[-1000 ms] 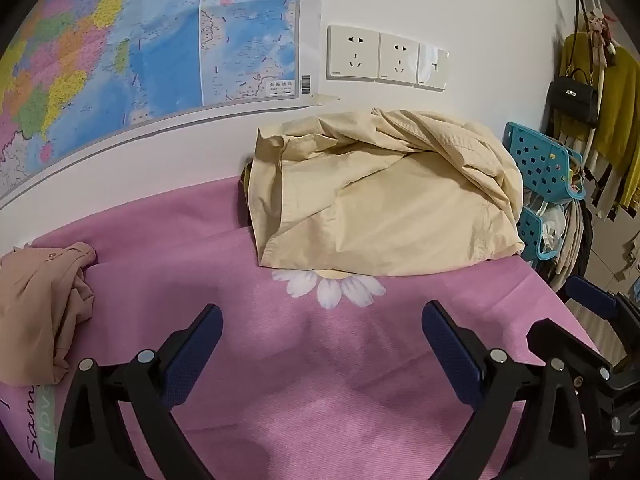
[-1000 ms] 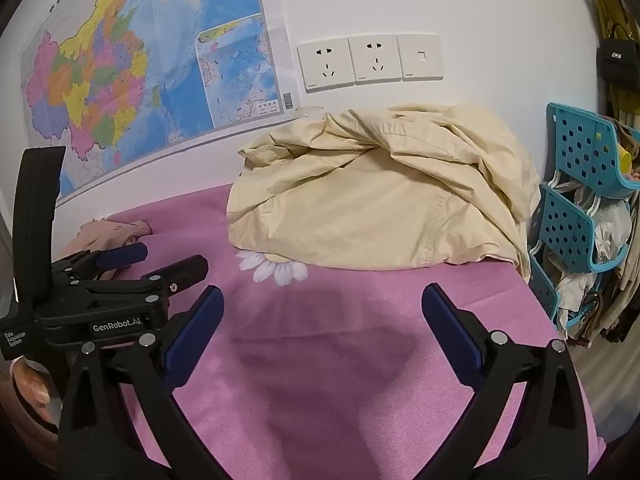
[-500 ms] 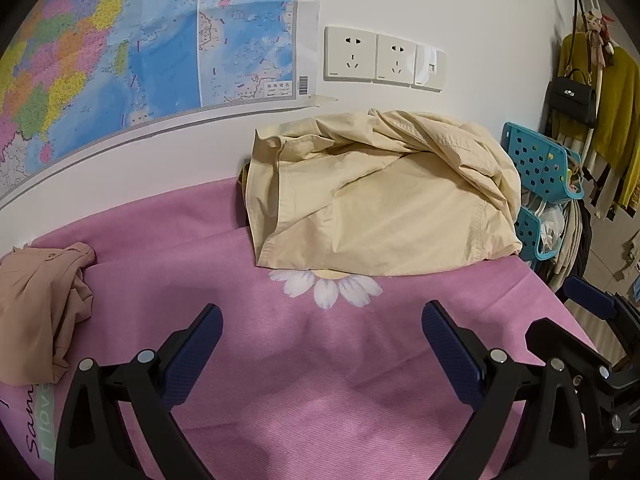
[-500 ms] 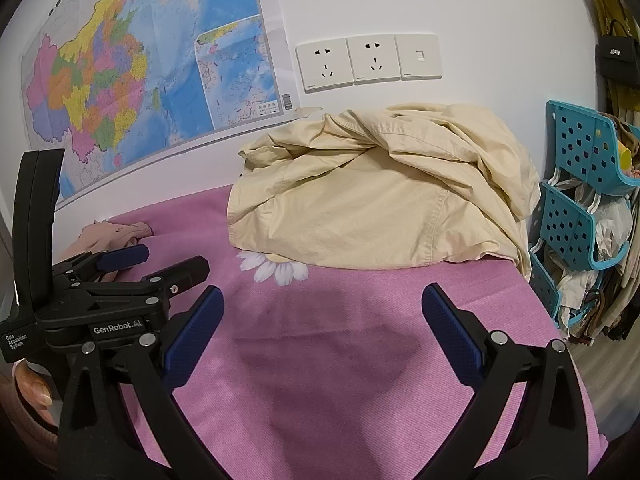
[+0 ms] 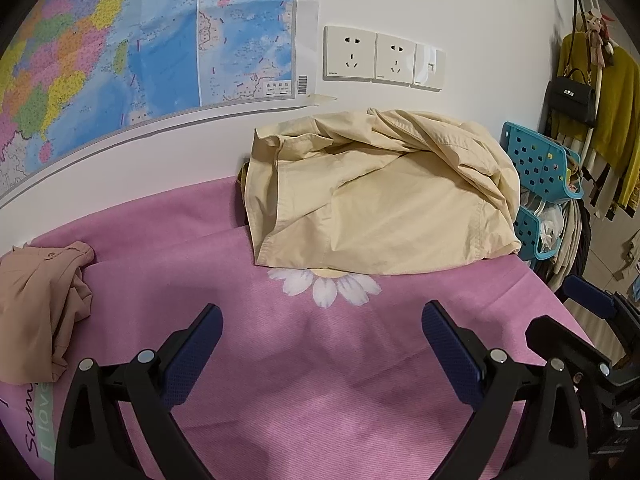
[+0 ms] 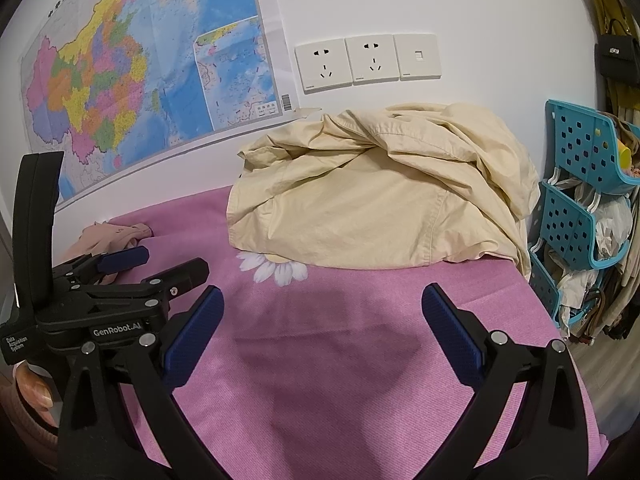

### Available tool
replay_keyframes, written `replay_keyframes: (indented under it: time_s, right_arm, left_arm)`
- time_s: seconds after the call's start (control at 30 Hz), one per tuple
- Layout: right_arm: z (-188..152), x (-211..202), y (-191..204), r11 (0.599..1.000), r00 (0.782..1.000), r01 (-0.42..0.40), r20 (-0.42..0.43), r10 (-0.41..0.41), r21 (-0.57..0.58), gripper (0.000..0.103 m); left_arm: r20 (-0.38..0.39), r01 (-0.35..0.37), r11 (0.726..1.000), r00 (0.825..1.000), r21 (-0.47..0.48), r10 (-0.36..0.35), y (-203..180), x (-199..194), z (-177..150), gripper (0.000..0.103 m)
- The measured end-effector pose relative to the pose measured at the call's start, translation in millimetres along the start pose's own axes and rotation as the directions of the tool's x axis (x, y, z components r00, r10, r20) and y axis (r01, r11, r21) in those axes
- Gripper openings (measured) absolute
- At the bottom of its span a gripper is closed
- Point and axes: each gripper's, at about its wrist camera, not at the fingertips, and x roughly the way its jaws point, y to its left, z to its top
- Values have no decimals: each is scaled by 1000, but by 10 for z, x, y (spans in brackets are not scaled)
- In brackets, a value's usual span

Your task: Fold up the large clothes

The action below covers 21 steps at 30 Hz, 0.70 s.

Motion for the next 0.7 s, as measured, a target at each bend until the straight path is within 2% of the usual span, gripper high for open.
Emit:
replay_keyframes:
  time_s: [0.7]
  right_arm:
    - [3, -12, -9, 1000, 1000, 1, 5, -1, 0, 98]
  left_arm:
    - [-3, 10, 1000, 1000, 0, -10, -17, 6, 8, 96]
